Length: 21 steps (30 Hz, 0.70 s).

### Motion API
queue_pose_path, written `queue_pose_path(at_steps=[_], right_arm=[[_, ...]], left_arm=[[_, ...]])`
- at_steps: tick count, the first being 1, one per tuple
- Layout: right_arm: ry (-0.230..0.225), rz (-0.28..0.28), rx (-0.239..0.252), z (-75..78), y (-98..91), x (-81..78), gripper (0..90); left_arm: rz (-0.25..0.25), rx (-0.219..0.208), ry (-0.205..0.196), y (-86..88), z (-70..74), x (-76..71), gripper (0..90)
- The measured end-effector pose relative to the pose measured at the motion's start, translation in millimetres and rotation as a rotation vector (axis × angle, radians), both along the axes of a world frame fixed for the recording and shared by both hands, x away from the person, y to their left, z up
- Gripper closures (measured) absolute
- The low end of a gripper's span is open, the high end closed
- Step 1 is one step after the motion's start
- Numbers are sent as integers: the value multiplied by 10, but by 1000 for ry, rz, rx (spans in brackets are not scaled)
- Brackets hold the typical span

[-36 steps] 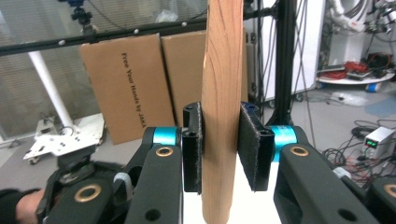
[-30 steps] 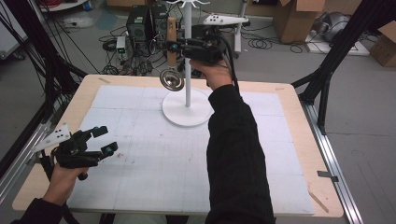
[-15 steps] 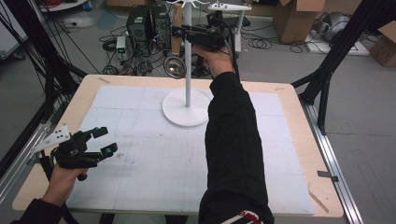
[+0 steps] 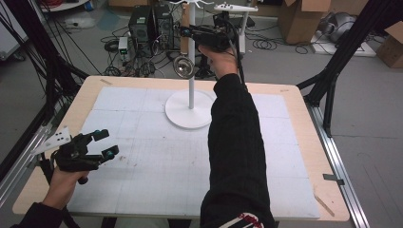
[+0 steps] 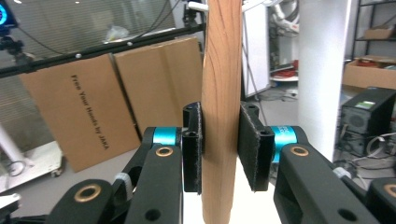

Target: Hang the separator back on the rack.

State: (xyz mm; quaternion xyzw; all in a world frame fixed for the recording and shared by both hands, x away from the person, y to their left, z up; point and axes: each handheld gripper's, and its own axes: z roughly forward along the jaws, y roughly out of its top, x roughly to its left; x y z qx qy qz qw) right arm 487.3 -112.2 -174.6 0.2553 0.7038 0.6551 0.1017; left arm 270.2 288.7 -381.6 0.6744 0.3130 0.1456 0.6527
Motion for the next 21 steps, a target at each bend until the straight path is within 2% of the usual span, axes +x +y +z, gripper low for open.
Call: queue_pose_path(at_steps=[2, 4, 5, 7, 9, 14, 21], right_arm=[[-5, -5, -5, -3, 7, -20, 705], [0, -34, -14, -19, 13, -43, 545], [13, -51, -24, -35, 9, -59, 497], [-6, -68, -46, -69, -7, -125, 453], [-14, -97, -53, -115, -46, -199, 365], [-27, -121, -93, -303, -207, -416, 302], [-17, -173, -109, -776, -592, -865, 226]], left_arm=[[0, 0, 0, 1, 0, 0, 174], [-2, -4, 2, 0, -1, -1, 174], [-4, -5, 5, 2, 0, 0, 175], [0, -8, 3, 1, 0, 2, 178], [4, -11, 4, 3, 0, 2, 178], [13, -13, 9, 13, -7, 13, 177], [22, -23, 5, 22, -7, 11, 174]])
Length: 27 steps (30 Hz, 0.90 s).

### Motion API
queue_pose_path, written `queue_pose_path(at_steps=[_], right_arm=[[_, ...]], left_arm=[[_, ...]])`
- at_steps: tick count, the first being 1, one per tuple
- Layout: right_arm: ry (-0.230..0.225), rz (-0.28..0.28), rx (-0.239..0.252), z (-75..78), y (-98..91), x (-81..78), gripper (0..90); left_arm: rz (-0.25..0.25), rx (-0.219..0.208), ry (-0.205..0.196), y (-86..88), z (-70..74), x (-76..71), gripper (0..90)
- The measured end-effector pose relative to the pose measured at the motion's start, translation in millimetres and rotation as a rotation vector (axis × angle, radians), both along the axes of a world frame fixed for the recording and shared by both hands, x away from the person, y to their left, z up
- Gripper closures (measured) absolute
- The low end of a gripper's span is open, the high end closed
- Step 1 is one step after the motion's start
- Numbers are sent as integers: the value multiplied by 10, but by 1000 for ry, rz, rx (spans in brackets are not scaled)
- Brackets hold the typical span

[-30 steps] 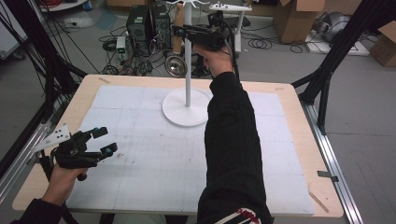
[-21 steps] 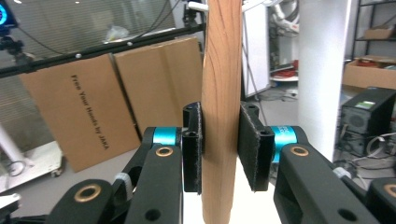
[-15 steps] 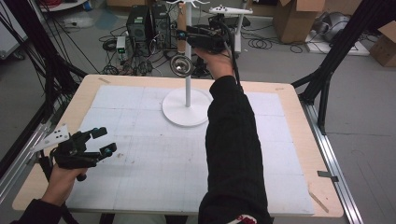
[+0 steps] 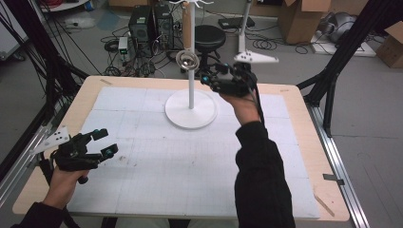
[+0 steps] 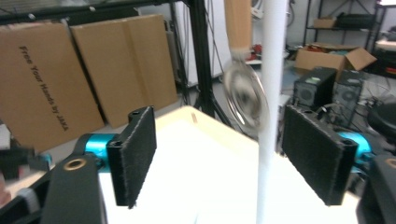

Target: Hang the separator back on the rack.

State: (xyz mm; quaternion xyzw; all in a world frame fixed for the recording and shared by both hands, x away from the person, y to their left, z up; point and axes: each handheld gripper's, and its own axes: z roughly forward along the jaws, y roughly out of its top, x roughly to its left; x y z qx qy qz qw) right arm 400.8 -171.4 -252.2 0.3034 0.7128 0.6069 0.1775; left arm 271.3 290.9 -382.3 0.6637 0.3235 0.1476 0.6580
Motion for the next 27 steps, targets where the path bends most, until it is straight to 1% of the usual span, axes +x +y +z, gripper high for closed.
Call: queue_pose_path(at_steps=[1, 2, 3, 4, 6, 9, 10, 11, 13, 16, 18, 22, 24, 27], right_arm=[[6, -15, -3, -72, -49, -78, 201], [0, -35, -16, -162, -106, -171, 172], [-1, -38, -22, -196, -130, -210, 172], [-4, -51, -33, -279, -184, -318, 171], [-19, -68, -64, -399, -273, -485, 169], [-31, -92, -74, -554, -397, -725, 166], [-38, -102, -69, -627, -454, -834, 165], [-41, -107, -72, -670, -485, -899, 165], [-57, -117, -75, -796, -581, -1097, 165], [-49, -132, -97, -941, -686, -1299, 161], [-44, -149, -99, -1038, -778, -1422, 160], [-26, -183, -90, -1184, -931, -1598, 159], [-9, -196, -80, -1251, -984, -1637, 158], [7, -213, -78, -1314, -1036, -1659, 158]], left_arm=[[4, -5, -1, 2, 0, -1, 173], [5, -4, -2, 4, 1, -2, 172], [5, -6, -4, 5, 2, -2, 171], [6, -8, -6, 4, 1, -3, 171], [5, -6, -7, 1, -1, -6, 169], [7, -10, -11, -5, -6, -15, 169], [7, -11, -10, -3, -6, -18, 169], [10, -13, -13, -1, -6, -21, 169], [13, -18, -14, 3, -2, -27, 168], [14, -24, -22, 2, 0, -36, 169], [12, -21, -23, -4, 0, -42, 169], [8, -16, -28, -19, -5, -47, 169], [9, -20, -28, -22, -10, -50, 169], [14, -28, -31, -27, -9, -44, 169]])
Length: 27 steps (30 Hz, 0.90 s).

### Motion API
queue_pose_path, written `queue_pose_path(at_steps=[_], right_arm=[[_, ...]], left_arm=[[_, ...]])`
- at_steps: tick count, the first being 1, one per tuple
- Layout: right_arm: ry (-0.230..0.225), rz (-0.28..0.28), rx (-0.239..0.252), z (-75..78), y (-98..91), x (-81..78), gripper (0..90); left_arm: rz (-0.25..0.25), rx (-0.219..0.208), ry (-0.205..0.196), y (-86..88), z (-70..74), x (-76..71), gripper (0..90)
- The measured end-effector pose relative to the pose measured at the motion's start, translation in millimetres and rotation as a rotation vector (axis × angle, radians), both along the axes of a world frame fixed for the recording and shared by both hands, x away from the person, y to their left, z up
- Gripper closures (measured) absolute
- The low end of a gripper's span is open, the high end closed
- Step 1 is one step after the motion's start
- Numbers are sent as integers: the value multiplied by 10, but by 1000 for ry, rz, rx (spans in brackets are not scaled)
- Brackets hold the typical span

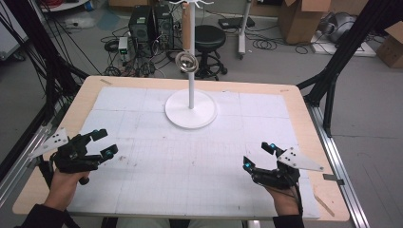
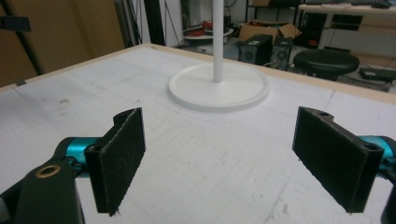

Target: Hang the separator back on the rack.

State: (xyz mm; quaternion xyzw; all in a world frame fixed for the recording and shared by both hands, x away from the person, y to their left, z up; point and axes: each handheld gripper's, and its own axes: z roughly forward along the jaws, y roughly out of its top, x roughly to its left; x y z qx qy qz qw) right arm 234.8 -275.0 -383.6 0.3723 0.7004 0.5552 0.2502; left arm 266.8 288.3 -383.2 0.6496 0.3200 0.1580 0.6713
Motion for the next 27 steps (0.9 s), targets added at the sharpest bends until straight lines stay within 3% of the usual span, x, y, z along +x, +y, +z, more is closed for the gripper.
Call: queue_pose_path(at_steps=[5, 27], right_arm=[[-23, -4, 9, 32, -9, -38, 159], [-22, -9, 18, 24, -40, -41, 158]], left_arm=[[-1, 2, -1, -2, -5, 7, 168], [-1, 13, 7, -25, -20, 20, 165]])
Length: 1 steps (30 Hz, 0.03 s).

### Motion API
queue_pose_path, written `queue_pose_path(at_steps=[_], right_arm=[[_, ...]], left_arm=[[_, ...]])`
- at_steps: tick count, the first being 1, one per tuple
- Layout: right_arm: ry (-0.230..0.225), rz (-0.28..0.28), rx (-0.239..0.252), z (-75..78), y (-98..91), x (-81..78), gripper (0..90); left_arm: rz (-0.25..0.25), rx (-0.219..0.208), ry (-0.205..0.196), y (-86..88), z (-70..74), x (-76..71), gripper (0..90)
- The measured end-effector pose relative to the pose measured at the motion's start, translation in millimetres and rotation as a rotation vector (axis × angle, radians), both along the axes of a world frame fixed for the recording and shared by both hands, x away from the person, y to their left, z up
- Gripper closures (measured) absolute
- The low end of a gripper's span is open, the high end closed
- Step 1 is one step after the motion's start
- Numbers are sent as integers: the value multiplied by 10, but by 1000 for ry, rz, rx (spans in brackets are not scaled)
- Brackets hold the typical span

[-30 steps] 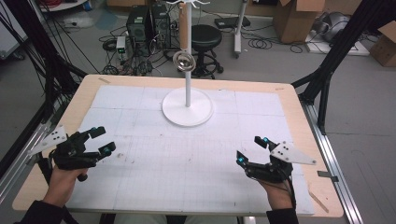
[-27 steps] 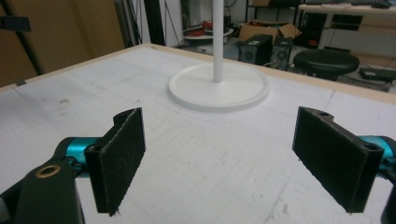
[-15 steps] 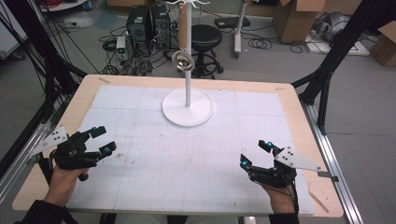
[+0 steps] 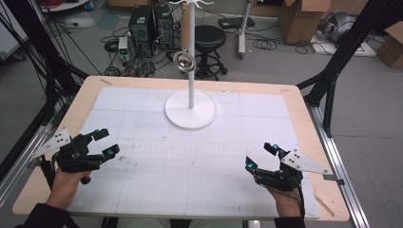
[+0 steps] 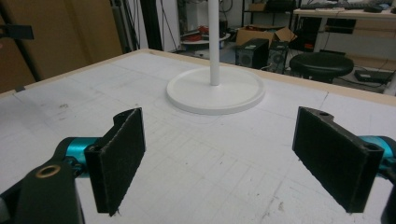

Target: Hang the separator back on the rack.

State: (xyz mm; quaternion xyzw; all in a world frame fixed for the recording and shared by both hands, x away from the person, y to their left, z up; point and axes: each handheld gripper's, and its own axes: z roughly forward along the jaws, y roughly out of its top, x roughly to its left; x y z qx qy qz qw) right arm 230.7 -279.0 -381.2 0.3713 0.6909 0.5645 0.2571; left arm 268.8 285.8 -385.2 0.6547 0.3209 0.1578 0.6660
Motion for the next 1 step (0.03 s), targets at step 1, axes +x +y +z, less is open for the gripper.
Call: queue_pose_path(at_steps=[1], right_arm=[[3, -1, 4, 0, -1, -1, 159]], left_arm=[[1, 3, -1, 1, -2, 2, 165]])
